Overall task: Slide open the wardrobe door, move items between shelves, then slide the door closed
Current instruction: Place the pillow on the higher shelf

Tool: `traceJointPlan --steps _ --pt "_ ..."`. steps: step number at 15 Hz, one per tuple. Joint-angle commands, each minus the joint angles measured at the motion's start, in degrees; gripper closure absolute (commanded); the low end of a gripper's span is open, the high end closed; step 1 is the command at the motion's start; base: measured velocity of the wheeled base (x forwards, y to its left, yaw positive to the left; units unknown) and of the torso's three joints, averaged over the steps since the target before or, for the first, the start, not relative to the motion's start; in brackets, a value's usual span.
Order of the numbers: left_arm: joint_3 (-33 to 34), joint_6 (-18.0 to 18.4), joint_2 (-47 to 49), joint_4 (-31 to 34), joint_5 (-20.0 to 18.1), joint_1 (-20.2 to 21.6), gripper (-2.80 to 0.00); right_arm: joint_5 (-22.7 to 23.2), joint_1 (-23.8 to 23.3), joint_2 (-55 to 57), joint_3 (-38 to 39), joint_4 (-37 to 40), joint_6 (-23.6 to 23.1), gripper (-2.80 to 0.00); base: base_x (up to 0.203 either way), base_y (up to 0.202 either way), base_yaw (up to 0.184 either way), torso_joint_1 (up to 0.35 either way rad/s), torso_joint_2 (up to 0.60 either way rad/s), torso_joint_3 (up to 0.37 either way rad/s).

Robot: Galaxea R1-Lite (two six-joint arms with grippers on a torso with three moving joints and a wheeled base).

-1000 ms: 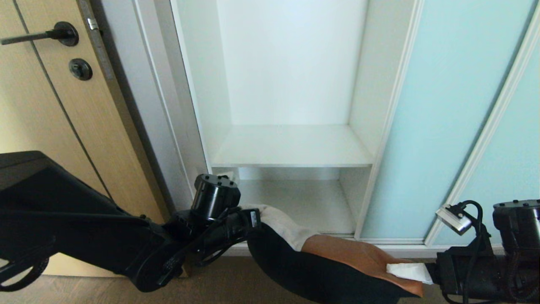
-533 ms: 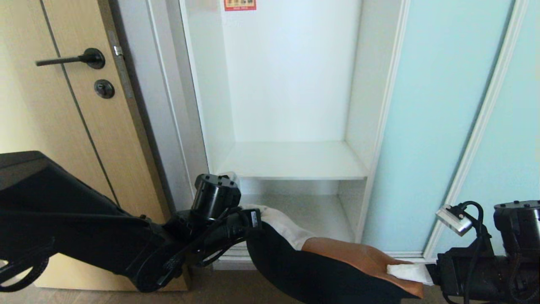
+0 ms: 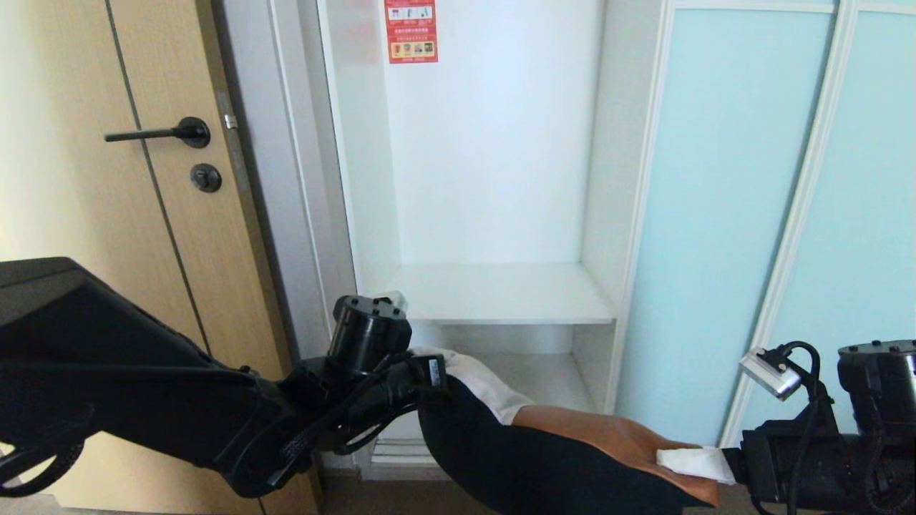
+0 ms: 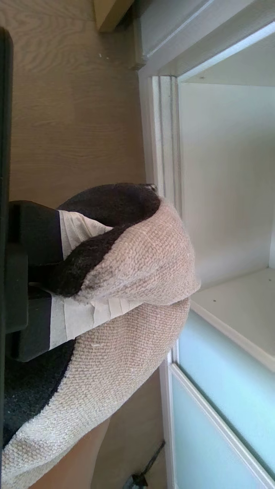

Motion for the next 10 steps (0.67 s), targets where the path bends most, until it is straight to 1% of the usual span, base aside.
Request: traceJointPlan --steps 1,4,9,10 --pt "0.47 -0.1 0.31 -1.98 0.1 0.0 0.0 0.24 0.0 0.29 -0.02 -0.16 0.13 0.0 0.0 0.0 0.0 -0.001 0.0 0.032" --pt "1.34 0.11 0.22 -4.07 0.1 -0.08 0.0 0.24 0.0 0.56 -0.1 -0.16 0.13 0.0 0.0 0.0 0.0 0.0 0.0 0.0" --pt "1.7 0.18 0.4 -4.17 0.1 -0.53 0.0 0.24 0.0 0.64 -0.1 -0.16 0.22 0.0 0.0 0.0 0.0 0.0 0.0 0.0" --pt "1.69 0.18 0.31 -4.17 0.1 -0.54 0.0 0.24 -0.07 0.72 -0.1 -0.22 0.15 0.0 0.086 0.0 -0.005 0.004 0.0 0.006"
